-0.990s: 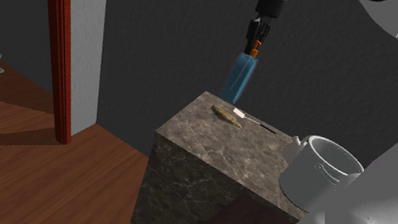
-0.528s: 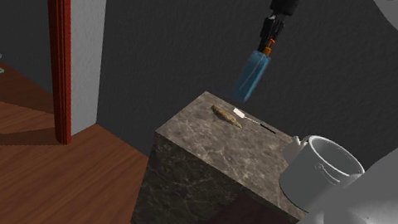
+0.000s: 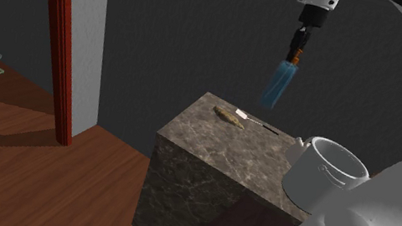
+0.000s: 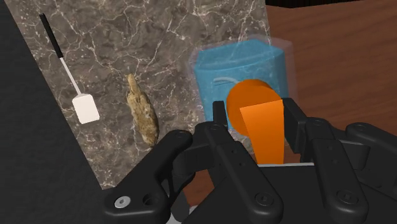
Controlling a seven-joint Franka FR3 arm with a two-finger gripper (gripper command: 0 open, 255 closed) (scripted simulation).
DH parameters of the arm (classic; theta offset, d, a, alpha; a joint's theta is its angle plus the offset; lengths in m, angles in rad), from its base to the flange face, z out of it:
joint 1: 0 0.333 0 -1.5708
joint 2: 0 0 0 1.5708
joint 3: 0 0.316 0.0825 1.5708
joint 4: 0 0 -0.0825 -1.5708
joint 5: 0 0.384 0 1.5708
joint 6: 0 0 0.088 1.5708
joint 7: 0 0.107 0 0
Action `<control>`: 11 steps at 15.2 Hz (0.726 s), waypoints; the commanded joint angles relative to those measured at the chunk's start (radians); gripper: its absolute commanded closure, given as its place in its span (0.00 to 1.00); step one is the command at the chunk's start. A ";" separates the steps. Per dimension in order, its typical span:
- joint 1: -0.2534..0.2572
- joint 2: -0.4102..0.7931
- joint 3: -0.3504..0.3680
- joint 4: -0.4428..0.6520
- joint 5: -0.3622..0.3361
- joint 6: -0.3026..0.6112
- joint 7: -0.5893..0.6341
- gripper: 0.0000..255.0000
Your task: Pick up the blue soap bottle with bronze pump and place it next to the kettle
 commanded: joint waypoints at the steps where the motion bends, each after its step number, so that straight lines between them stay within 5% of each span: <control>1: -0.018 -0.016 -0.028 -0.006 -0.014 -0.008 -0.049 1.00; 11: -0.103 -0.054 -0.183 -0.023 -0.084 -0.012 -0.300 1.00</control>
